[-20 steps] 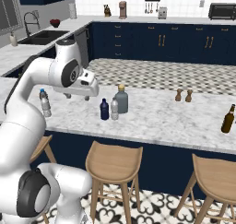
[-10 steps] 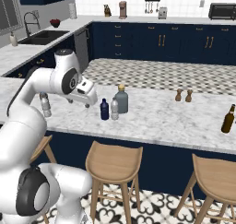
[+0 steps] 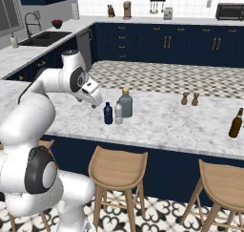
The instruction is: Move the plastic bottles in the middle to the plastics group, and the glass bottles in the middle to the glass group.
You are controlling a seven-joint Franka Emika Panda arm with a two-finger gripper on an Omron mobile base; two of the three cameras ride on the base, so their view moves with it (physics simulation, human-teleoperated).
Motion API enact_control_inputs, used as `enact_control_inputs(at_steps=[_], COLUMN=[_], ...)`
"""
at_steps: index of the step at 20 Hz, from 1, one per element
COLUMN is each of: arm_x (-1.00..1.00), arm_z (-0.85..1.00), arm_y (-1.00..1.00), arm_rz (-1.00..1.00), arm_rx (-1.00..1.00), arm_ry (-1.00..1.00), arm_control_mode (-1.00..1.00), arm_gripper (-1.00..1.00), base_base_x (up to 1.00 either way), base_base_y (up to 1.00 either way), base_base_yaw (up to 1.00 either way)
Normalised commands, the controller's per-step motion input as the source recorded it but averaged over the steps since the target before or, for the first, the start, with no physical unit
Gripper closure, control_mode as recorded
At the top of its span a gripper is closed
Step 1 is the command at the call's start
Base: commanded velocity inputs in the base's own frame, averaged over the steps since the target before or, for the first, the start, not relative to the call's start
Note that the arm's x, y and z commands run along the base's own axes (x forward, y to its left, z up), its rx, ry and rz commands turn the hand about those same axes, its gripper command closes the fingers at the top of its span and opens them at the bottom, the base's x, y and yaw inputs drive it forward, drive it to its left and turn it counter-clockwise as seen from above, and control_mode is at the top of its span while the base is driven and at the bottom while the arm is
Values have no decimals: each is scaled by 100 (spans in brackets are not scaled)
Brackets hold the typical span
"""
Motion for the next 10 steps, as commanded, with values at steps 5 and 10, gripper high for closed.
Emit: enact_control_inputs(at_steps=[5, 10], arm_x=[67, 49], arm_z=[0, -10], arm_y=[10, 4], arm_rz=[-3, 0], arm_rx=[0, 0], arm_ry=[1, 0], arm_control_mode=[-100, -100], arm_gripper=[-100, -100], base_base_x=[0, 0], base_base_y=[0, 0], base_base_yaw=[0, 0])
